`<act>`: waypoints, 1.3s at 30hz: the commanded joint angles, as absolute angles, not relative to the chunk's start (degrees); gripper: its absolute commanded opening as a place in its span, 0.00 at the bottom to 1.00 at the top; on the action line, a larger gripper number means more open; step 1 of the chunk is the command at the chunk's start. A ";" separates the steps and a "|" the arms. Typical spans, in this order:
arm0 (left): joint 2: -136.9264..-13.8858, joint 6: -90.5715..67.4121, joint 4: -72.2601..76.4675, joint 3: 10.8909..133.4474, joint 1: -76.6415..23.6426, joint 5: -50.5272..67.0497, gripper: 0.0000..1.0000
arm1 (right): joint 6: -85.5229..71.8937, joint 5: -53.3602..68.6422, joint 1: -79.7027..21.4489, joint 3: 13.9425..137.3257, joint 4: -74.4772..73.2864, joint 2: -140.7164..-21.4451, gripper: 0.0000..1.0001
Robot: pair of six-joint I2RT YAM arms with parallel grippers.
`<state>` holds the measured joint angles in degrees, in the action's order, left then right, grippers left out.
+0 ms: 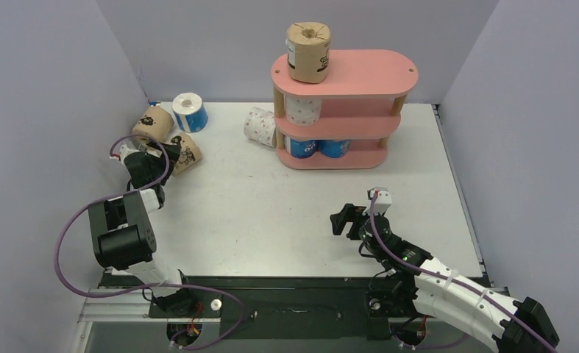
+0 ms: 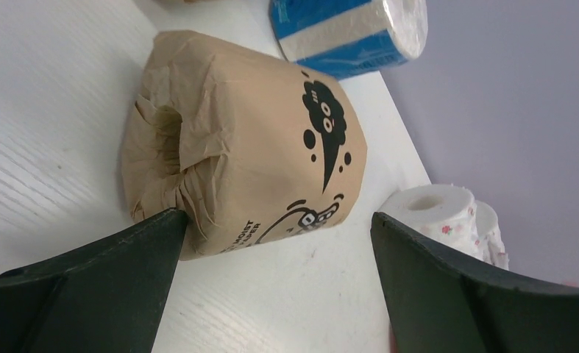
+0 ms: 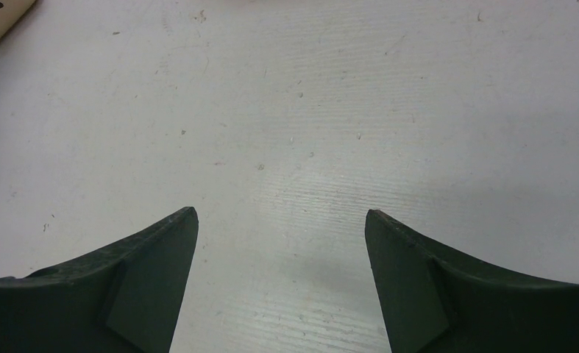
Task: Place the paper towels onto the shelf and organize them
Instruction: Pick up the paper towel from the center of the board.
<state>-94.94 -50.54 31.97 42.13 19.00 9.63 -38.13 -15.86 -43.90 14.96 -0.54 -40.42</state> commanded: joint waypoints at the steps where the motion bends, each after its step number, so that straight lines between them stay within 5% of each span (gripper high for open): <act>1: -92.76 -51.72 36.96 40.58 16.62 11.84 0.97 | -37.86 -16.66 -43.54 14.31 1.51 -40.96 0.79; 14: -81.28 -51.00 26.79 37.47 15.46 -0.10 0.96 | -37.78 -15.85 -43.49 14.16 1.88 -41.34 0.79; 39: -99.71 -52.24 31.99 47.94 17.09 6.01 0.97 | -37.84 -16.16 -42.50 13.70 1.82 -40.38 0.79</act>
